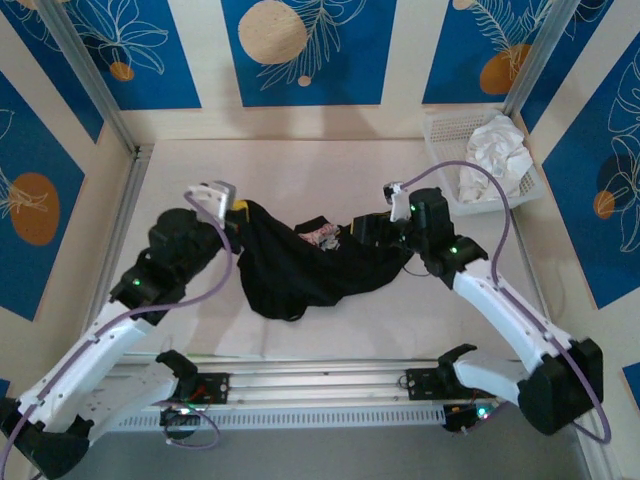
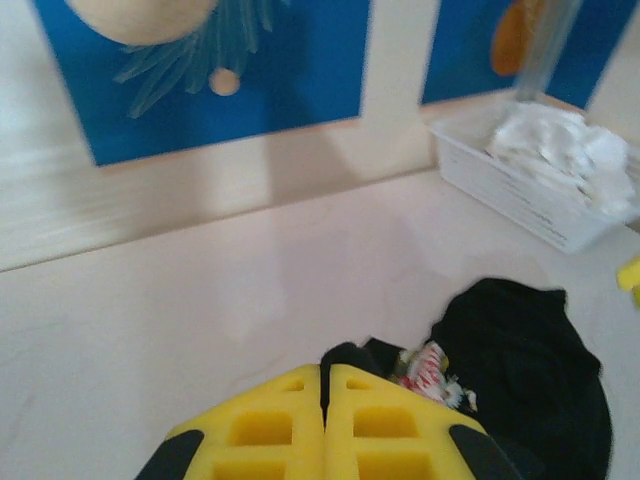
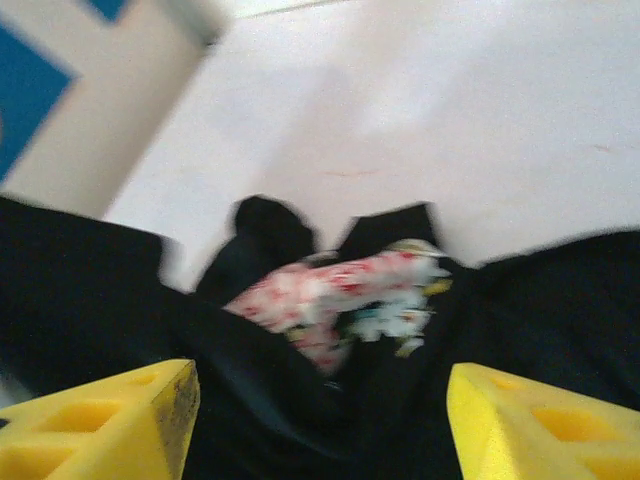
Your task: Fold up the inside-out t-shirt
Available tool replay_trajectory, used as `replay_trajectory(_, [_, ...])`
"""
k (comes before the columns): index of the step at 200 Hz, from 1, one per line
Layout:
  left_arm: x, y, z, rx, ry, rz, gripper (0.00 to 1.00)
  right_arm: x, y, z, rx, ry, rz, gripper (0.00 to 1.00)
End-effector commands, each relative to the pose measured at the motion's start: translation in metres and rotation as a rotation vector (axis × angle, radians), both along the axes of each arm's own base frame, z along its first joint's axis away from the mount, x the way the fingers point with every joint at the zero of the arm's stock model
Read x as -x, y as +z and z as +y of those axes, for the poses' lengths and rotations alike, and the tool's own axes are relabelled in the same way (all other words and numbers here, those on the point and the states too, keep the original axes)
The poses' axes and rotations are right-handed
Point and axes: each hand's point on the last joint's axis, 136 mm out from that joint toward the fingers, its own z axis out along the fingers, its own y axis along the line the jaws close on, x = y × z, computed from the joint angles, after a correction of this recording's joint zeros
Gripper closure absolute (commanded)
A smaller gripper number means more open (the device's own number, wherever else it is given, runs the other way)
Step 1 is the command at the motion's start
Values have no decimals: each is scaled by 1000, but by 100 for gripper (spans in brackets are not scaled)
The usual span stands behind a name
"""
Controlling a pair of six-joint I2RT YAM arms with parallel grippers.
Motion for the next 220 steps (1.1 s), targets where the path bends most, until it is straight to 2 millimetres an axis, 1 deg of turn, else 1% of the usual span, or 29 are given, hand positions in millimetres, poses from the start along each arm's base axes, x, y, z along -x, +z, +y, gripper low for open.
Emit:
replay_trajectory(1, [7, 7, 26, 7, 82, 58, 100, -16, -57, -23, 179, -139, 162, 30])
replay_trajectory(29, [6, 10, 34, 13, 101, 67, 100, -36, -97, -13, 237, -125, 265, 31])
replay_trajectory(38, [6, 10, 33, 17, 97, 68, 100, -41, -105, -8, 241, -109, 283, 32])
replay_trajectory(57, [6, 4, 32, 18, 90, 79, 100, -49, -116, 13, 212, -40, 317, 34])
replay_trajectory(69, [6, 1, 32, 16, 88, 83, 100, -53, -122, 15, 213, -45, 338, 34])
replay_trajectory(78, [5, 0, 31, 15, 88, 85, 100, -55, -128, 11, 241, -66, 354, 34])
replay_trajectory(99, [6, -3, 31, 15, 79, 87, 100, -56, -136, -8, 320, -126, 364, 35])
replay_trajectory(123, [6, -6, 29, 14, 73, 92, 100, -51, -138, -28, 367, -173, 379, 35])
replay_trajectory(140, [6, -8, 28, 17, 65, 94, 100, -46, -143, -41, 398, -201, 405, 35])
replay_trajectory(154, [6, -9, 26, 19, 57, 99, 100, -43, -151, -49, 403, -217, 434, 34])
replay_trajectory(169, [6, -9, 24, 22, 50, 101, 100, -42, -159, -53, 414, -227, 463, 35])
replay_trajectory(197, [5, -10, 23, 23, 43, 104, 100, -43, -172, -54, 440, -228, 497, 37])
replay_trajectory(214, [5, -11, 22, 23, 40, 108, 100, -46, -175, -54, 445, -225, 498, 44])
replay_trajectory(220, [5, -11, 22, 24, 39, 106, 100, -47, -175, -54, 445, -225, 495, 50])
